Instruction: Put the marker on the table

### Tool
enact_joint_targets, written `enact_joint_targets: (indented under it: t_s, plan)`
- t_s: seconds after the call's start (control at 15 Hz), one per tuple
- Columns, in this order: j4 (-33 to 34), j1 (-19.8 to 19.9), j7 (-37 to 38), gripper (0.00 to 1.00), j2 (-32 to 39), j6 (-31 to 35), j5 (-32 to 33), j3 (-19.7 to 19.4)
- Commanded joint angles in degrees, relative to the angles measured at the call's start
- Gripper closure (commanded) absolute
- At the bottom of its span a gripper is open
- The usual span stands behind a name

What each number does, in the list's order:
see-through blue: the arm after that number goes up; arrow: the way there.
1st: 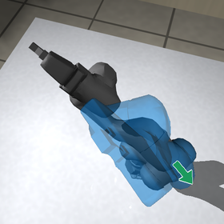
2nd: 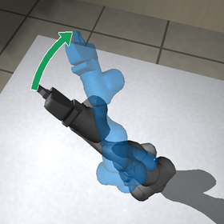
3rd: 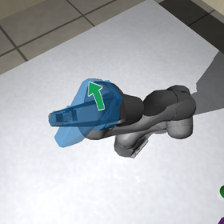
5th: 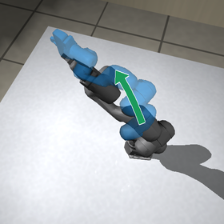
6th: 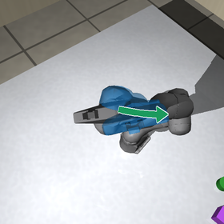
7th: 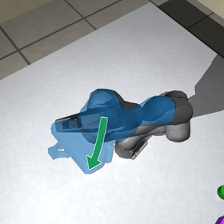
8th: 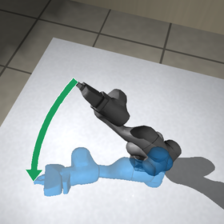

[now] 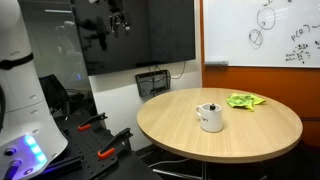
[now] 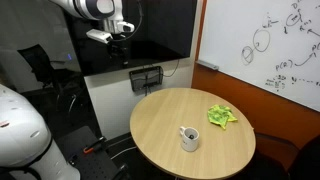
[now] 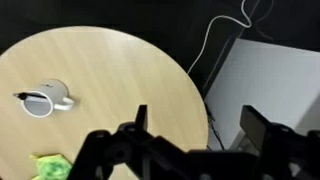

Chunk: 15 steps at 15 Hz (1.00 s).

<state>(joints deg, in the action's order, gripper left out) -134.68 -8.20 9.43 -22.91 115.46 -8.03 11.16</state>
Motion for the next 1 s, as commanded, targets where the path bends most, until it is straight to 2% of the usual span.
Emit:
enact_joint_targets:
  t_s: [0.0,0.27,0.47,0.73,0.93]
  plan:
    - [0.1,-0.2,0.1,0.0,0.0,-0.1,0.1,-0.2]
    - [0.1,-0.2,0.1,0.0,0.0,-0.1,0.1,-0.2]
    - [0.9,3.0,7.8,0.0,3.3,4.8,3.9,0.6]
    - [3.4,7.8,6.1,0.0,14.2,17.0,10.3,-3.3]
    - [8.8,10.1,4.6,0.0,24.8,17.2,18.1,-7.0]
